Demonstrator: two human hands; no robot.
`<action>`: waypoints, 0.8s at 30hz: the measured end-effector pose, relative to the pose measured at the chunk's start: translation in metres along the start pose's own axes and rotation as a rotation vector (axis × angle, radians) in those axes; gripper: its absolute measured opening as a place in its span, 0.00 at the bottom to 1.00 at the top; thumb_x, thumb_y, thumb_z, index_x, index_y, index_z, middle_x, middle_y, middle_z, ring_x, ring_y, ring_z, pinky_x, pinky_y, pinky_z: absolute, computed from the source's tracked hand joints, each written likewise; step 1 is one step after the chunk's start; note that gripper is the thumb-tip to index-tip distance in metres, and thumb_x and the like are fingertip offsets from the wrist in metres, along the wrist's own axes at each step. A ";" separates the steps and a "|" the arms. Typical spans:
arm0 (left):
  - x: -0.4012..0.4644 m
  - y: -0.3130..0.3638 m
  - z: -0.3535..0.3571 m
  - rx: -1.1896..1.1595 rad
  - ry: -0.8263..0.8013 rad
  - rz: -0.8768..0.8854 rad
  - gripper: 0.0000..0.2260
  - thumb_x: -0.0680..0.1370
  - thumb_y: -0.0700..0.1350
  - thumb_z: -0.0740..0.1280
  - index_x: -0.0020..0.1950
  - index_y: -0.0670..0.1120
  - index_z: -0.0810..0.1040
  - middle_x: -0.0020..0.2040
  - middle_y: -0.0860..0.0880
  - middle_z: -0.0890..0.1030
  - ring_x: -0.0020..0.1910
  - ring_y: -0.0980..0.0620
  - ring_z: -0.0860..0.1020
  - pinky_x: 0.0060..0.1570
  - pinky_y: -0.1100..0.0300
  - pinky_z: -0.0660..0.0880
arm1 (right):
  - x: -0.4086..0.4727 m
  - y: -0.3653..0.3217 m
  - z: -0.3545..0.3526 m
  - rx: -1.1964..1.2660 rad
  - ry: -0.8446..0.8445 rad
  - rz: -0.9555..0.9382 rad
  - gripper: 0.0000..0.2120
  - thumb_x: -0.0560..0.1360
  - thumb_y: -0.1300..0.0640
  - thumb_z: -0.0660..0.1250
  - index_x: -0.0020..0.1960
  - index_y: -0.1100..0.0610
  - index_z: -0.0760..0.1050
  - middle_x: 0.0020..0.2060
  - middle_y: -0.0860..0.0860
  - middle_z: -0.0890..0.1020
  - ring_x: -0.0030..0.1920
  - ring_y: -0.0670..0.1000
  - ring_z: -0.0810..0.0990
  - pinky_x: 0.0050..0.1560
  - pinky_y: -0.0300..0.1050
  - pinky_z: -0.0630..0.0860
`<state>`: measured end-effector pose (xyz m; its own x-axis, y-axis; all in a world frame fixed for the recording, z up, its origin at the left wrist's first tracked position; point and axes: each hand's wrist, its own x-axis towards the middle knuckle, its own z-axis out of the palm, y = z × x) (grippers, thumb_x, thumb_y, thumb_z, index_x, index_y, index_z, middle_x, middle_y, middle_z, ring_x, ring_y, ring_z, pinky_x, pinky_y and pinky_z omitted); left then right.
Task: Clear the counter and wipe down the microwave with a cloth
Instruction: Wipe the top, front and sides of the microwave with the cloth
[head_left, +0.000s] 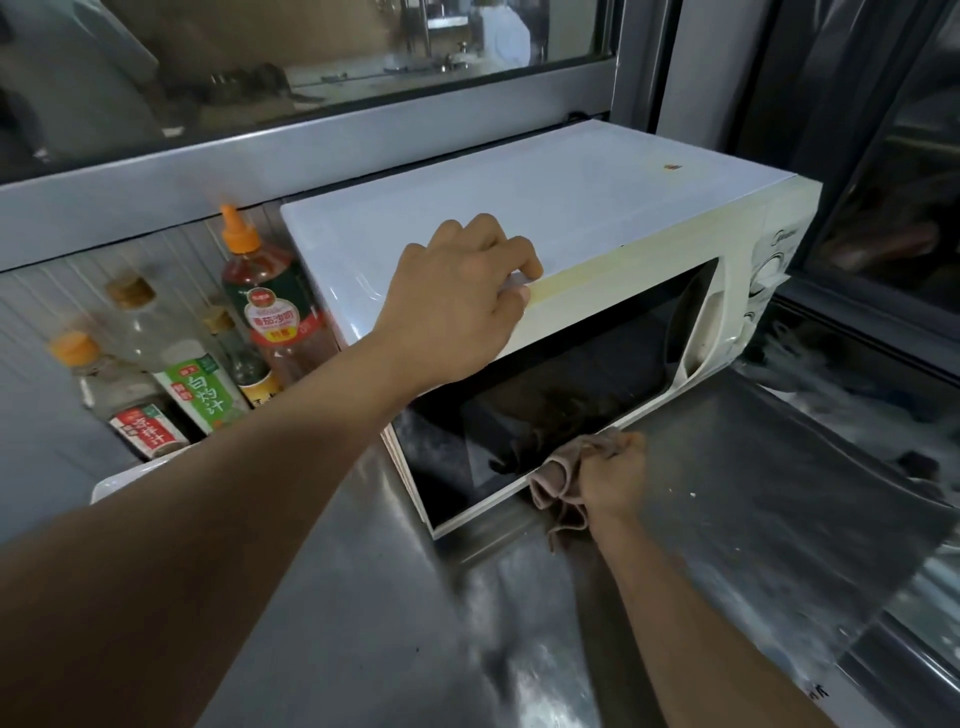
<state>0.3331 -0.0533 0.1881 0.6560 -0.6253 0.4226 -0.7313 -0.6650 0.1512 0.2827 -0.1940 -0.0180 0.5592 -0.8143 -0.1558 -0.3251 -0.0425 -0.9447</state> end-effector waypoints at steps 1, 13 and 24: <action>0.000 0.000 0.000 0.011 0.004 0.000 0.18 0.75 0.50 0.54 0.59 0.51 0.77 0.53 0.49 0.75 0.51 0.46 0.72 0.47 0.54 0.67 | -0.008 -0.001 0.002 -0.004 -0.020 0.000 0.07 0.74 0.67 0.60 0.49 0.59 0.66 0.41 0.58 0.74 0.48 0.61 0.78 0.48 0.49 0.70; -0.010 0.000 -0.009 -0.027 -0.067 0.001 0.20 0.75 0.46 0.53 0.63 0.50 0.77 0.59 0.48 0.76 0.56 0.45 0.72 0.51 0.55 0.65 | -0.106 0.017 0.034 -0.156 -0.271 0.015 0.06 0.75 0.60 0.60 0.47 0.51 0.65 0.34 0.49 0.76 0.41 0.56 0.79 0.42 0.46 0.75; -0.071 -0.023 -0.043 -0.109 -0.164 0.009 0.20 0.76 0.41 0.54 0.66 0.46 0.74 0.64 0.48 0.75 0.64 0.44 0.70 0.61 0.45 0.69 | -0.160 0.012 0.034 -0.052 -0.520 0.061 0.07 0.74 0.64 0.65 0.51 0.56 0.74 0.45 0.52 0.81 0.47 0.52 0.81 0.48 0.45 0.79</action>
<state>0.2950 0.0241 0.1927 0.6648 -0.6949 0.2740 -0.7470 -0.6168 0.2481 0.2153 -0.0443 -0.0141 0.8383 -0.4219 -0.3453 -0.3991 -0.0432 -0.9159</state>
